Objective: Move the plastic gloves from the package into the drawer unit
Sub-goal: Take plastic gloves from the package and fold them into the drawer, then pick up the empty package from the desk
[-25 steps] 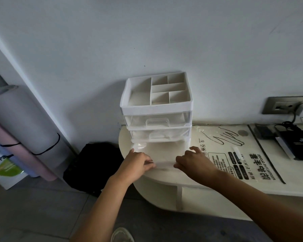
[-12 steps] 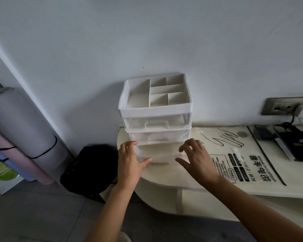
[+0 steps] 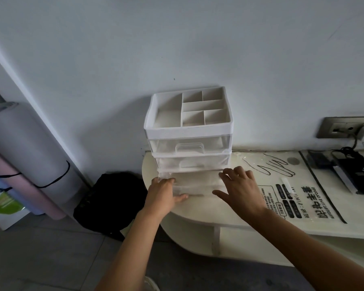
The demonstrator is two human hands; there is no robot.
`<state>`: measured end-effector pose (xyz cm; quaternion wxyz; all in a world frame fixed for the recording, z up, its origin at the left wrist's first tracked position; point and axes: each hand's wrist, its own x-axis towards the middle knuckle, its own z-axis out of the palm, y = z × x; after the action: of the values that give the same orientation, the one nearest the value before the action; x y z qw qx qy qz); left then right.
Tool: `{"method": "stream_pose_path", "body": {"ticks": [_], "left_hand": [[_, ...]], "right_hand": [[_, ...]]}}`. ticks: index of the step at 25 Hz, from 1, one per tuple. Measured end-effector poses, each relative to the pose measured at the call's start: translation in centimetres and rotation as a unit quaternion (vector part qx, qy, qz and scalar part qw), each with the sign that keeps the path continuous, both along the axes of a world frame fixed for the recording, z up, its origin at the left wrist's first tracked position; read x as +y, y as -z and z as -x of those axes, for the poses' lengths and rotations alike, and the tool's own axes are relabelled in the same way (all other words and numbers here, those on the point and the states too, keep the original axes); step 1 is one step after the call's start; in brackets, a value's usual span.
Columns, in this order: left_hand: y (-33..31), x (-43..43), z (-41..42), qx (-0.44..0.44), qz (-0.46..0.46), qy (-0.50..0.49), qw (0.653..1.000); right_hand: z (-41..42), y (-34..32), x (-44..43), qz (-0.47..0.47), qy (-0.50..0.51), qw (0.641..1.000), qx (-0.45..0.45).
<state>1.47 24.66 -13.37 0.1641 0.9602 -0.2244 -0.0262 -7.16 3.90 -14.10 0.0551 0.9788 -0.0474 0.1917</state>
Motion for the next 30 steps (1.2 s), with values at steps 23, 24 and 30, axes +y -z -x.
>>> {"method": "stream_pose_path", "body": {"ticks": [23,24,30], "left_hand": [[0.3,1.4,-3.3,0.067,0.277,-0.129,0.95],[0.2,1.3,-3.5,0.066,0.27,-0.128,0.952],[0.1,0.6,-4.8,0.014,0.252,-0.157,0.955]], "right_hand": [[-1.9,0.2,-2.6,-0.388,0.046,0.919,-0.05],[-2.2,0.2,-3.1,-0.405,0.045,0.913,-0.02],[-4.4,-0.5,-4.3,-0.334,0.053,0.94,0.041]]}}
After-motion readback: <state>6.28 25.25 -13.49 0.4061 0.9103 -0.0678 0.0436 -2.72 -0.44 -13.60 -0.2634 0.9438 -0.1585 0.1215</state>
